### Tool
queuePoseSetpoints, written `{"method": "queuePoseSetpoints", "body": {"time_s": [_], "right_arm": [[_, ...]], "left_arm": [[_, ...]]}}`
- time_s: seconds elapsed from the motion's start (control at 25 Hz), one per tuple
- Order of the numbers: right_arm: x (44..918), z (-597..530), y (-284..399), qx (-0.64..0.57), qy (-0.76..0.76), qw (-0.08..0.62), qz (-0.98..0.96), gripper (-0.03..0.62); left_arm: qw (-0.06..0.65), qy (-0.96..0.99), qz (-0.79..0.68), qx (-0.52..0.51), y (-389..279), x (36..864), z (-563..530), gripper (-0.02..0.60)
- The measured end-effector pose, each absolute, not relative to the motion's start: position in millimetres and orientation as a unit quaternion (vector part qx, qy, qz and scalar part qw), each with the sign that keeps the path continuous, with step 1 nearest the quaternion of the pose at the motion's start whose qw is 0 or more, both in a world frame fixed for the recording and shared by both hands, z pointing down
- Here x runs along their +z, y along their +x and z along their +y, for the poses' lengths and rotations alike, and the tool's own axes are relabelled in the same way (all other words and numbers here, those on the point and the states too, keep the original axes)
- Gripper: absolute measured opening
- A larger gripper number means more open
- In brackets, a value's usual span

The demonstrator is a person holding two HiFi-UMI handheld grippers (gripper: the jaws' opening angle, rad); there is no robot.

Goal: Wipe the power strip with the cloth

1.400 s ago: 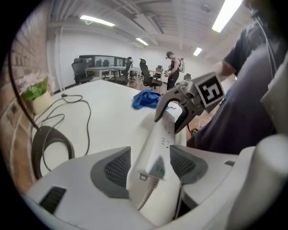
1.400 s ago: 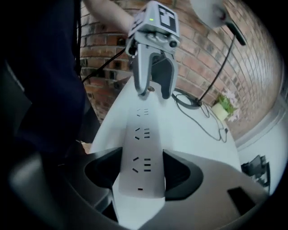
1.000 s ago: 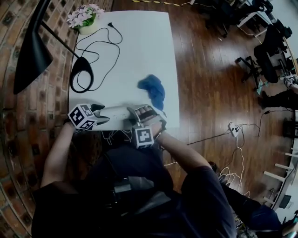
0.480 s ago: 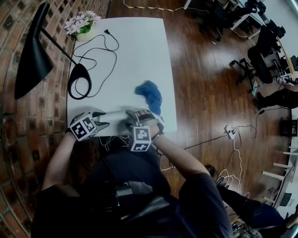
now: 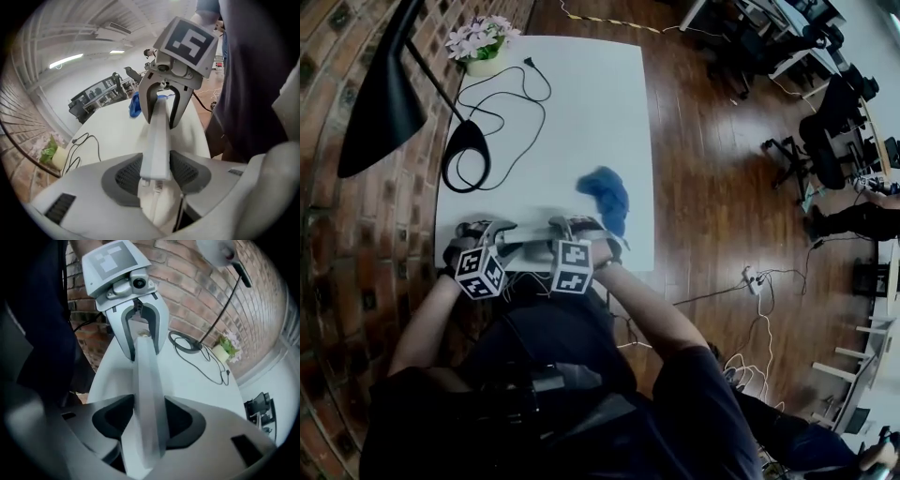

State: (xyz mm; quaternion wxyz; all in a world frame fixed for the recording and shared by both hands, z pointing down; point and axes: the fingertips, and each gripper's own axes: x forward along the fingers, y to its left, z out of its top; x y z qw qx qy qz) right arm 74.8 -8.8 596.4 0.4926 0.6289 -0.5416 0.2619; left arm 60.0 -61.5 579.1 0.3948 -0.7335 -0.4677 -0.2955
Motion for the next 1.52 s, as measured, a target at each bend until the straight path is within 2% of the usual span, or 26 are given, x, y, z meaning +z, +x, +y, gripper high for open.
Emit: {"method": "queuePoseSetpoints", "body": {"time_s": [0.12,0.36,0.48,0.84,1.04,1.32,1.4,1.52], "right_arm": [[595.7,-10.0,74.2,0.212,0.638,0.529,-0.517,0.209],[595.0,-10.1,71.2,0.171,0.65,0.569,-0.474,0.209],[594.1,-9.6,66.8,0.156,0.652,0.582,-0.46,0.207],[593.5,-11.9,58.5,0.156,0.662,0.588,-0.438,0.196],[591.1,-9.0,55.1,0.18,0.686,0.546,-0.446,0.207],[575.6,19.4,44.1,0.234,0.717,0.478,-0.451,0.211],[581.3,19.7,39.0,0.238,0.705,0.489,-0.454,0.17],[585.5,21.3,39.0,0.215,0.696,0.524,-0.441,0.168]], "left_arm": [[0.392,-0.755,-0.438,-0.29,60.1,581.2,-65.3,0.2],[0.272,-0.786,-0.433,-0.347,50.1,561.5,-72.8,0.203],[0.259,-0.777,-0.448,-0.36,45.2,555.3,-70.5,0.181],[0.358,-0.737,-0.459,-0.342,30.0,560.0,-69.7,0.163],[0.411,-0.73,-0.45,-0.309,26.0,563.5,-69.7,0.157],[0.445,-0.715,-0.452,-0.295,21.5,566.2,-73.7,0.155],[0.462,-0.709,-0.447,-0.291,16.6,568.0,-74.9,0.155],[0.474,-0.712,-0.432,-0.286,15.4,566.5,-73.2,0.155]]}}
